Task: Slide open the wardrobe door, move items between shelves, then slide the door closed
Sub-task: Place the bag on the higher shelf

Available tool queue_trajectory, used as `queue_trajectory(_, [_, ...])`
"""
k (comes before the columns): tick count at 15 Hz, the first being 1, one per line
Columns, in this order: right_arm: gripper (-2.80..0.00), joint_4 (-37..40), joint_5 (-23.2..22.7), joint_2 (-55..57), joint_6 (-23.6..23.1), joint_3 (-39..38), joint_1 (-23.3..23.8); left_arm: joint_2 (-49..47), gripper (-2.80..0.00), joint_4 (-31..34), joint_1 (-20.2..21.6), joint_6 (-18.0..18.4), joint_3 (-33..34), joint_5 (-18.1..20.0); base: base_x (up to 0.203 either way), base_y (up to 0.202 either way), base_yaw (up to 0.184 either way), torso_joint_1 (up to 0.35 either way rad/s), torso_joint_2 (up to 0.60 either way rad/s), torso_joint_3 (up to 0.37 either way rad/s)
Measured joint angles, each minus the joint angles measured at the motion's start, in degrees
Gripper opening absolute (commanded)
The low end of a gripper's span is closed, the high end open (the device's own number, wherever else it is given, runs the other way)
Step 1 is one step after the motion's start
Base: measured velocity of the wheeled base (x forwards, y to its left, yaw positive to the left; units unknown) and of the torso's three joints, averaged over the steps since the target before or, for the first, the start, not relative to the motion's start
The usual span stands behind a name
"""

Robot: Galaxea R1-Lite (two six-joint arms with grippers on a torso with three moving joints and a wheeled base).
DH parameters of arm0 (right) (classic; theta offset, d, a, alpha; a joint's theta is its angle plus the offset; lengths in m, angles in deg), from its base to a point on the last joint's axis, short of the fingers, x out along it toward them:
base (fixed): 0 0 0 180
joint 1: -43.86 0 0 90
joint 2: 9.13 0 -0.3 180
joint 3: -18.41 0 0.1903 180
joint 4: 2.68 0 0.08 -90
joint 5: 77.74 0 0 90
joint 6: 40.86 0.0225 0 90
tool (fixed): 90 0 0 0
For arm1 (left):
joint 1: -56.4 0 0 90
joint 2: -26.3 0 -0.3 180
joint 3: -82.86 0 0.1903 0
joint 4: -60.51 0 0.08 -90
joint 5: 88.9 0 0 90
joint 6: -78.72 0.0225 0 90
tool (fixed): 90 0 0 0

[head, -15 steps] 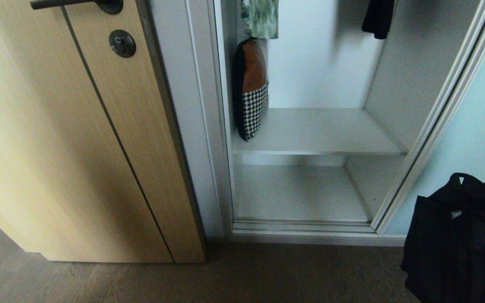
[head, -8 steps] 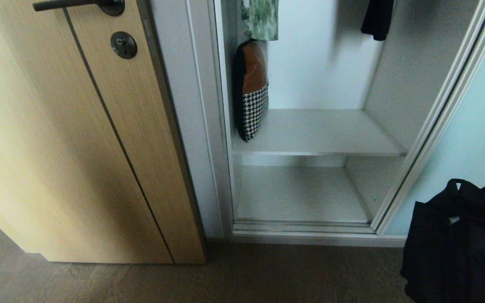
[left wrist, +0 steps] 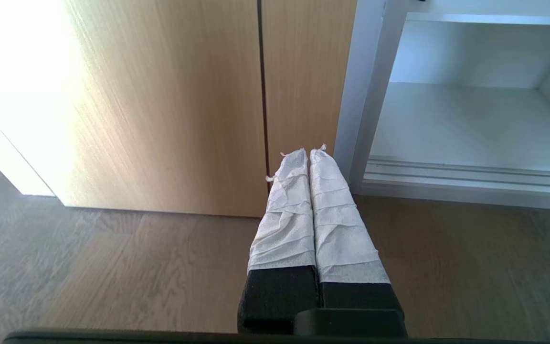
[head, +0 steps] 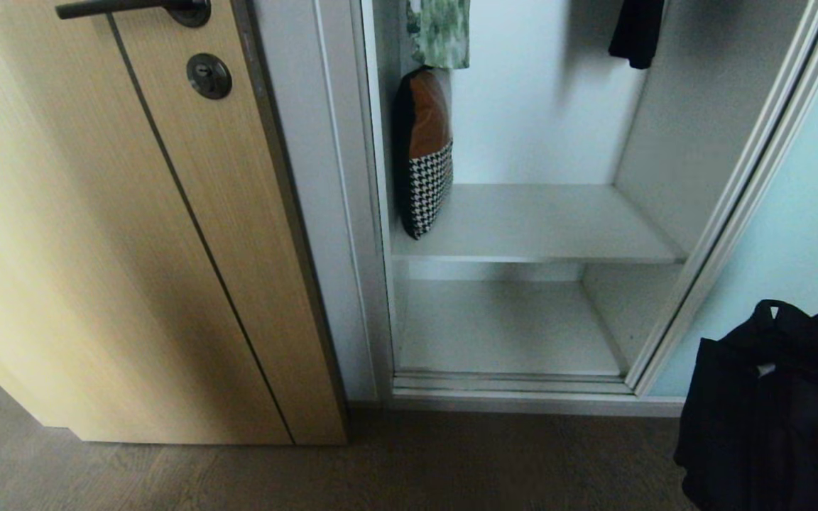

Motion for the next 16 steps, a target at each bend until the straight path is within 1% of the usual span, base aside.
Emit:
queue_trajectory(2, [-2.80, 0.0, 0.0, 0.0, 0.0, -0.1, 0.0, 0.0, -2.80, 0.0, 0.0, 0.0, 0.0, 0.0, 0.040, 0.000, -0.001, 0.001, 0.00, 0.006])
queue_trajectory(3, [-2.80, 0.2, 0.0, 0.0, 0.0, -0.2, 0.0, 0.0, -2.80, 0.0, 0.0, 0.0, 0.0, 0.1, 0.163, 0.000, 0.003, 0.002, 0.00, 0.008])
queue_trajectory(16, [-2.80, 0.8, -0.2, 0.3, 0.0, -0.1, -0.1, 0.0, -2.80, 0.0, 0.0, 0.0, 0.0, 0.1, 0.196, 0.000, 0.001, 0.004, 0.00, 0.002])
